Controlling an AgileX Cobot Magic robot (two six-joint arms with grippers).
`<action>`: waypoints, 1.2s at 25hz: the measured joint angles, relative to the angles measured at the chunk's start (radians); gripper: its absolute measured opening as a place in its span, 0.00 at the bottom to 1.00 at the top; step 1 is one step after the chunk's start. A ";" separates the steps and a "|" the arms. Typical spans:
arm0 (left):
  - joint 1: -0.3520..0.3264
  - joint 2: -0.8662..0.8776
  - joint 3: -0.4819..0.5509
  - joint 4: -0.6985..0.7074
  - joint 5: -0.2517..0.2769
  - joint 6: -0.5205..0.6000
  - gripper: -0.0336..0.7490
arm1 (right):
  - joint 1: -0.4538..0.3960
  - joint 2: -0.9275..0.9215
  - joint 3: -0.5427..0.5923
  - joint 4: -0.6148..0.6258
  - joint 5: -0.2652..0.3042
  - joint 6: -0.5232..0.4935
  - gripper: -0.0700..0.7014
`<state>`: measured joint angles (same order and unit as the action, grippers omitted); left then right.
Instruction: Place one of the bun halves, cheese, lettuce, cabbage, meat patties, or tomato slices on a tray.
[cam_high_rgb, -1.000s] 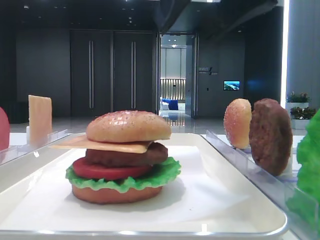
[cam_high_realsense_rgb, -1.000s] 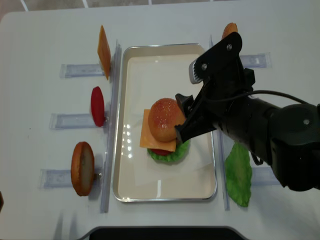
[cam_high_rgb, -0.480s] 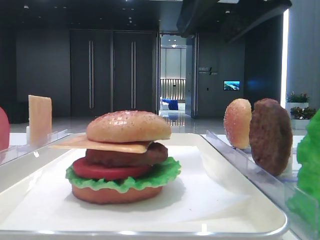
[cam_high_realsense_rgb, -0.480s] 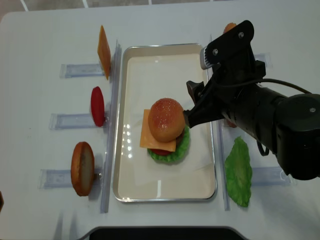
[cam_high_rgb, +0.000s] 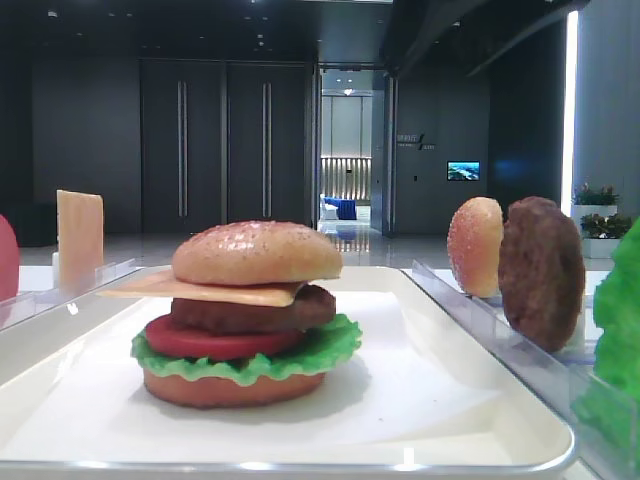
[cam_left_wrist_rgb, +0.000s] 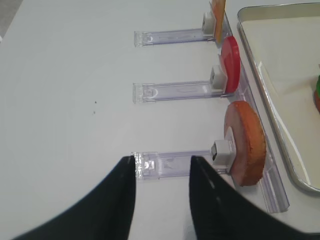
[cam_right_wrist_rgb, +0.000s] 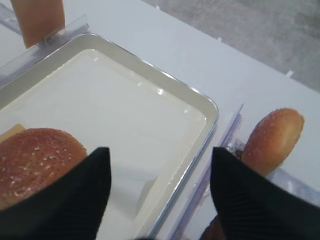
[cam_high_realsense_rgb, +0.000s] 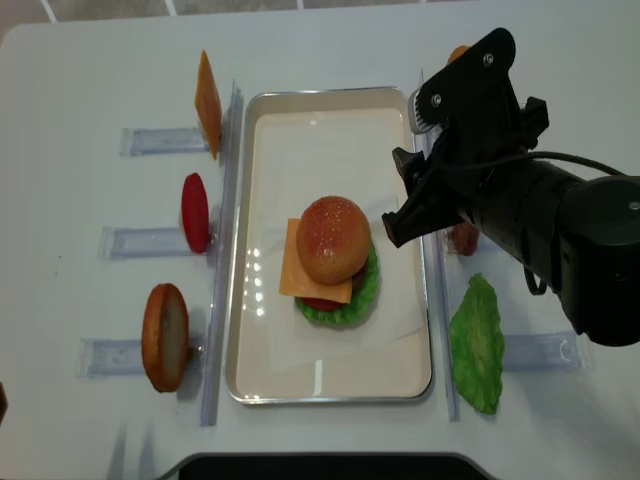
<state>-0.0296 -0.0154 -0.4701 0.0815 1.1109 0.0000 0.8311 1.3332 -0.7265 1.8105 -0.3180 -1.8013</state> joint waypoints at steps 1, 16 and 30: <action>0.000 0.000 0.000 0.000 0.000 0.000 0.40 | -0.006 -0.004 -0.004 0.000 0.004 -0.045 0.63; 0.000 0.000 0.000 0.000 0.000 -0.005 0.40 | -0.063 -0.012 -0.029 0.000 -0.048 -0.180 0.58; 0.000 0.000 0.000 0.000 0.000 -0.005 0.40 | -0.134 -0.015 0.004 -0.853 0.283 0.833 0.56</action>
<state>-0.0296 -0.0154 -0.4701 0.0815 1.1109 -0.0054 0.6973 1.3182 -0.7224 0.9574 -0.0354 -0.9678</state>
